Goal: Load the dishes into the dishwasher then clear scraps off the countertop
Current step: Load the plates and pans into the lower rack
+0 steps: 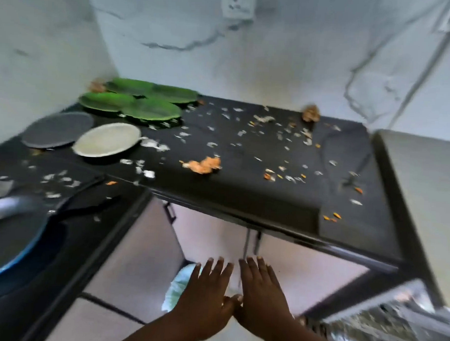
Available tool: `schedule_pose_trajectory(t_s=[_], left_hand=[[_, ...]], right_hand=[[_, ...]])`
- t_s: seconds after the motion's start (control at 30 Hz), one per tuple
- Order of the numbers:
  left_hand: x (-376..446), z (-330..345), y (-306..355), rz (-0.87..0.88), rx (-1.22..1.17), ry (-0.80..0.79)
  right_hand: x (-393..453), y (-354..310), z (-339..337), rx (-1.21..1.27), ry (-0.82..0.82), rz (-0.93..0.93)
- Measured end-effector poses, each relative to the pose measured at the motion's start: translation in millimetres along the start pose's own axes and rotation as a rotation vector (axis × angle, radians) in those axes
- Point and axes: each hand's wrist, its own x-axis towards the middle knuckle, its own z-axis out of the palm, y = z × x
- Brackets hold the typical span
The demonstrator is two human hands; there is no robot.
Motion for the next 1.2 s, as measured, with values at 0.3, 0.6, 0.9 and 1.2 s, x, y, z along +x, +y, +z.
schedule_pose_trajectory(t_s=[0.3, 0.6, 0.9, 1.2], left_hand=[[-28.8, -83.8, -138.4, -0.158, -0.036, 0.343], [-0.9, -148.7, -191.0, -0.337, -0.131, 0.498], [41.3, -200.9, -223.5, -0.549, -0.363, 0.660], [41.7, -231.2, -288.6, -0.775, -1.303, 1.091]], right_hand=[[101.4, -128.6, -53.6, -0.108, 0.154, -0.210], [193.0, -153.5, -105.1, 0.014, 0.197, -0.229], [301.6, -163.2, -151.6, 0.259, 0.093, -0.329], [391.9, -203.1, -157.4, 1.169, -0.410, 0.171]])
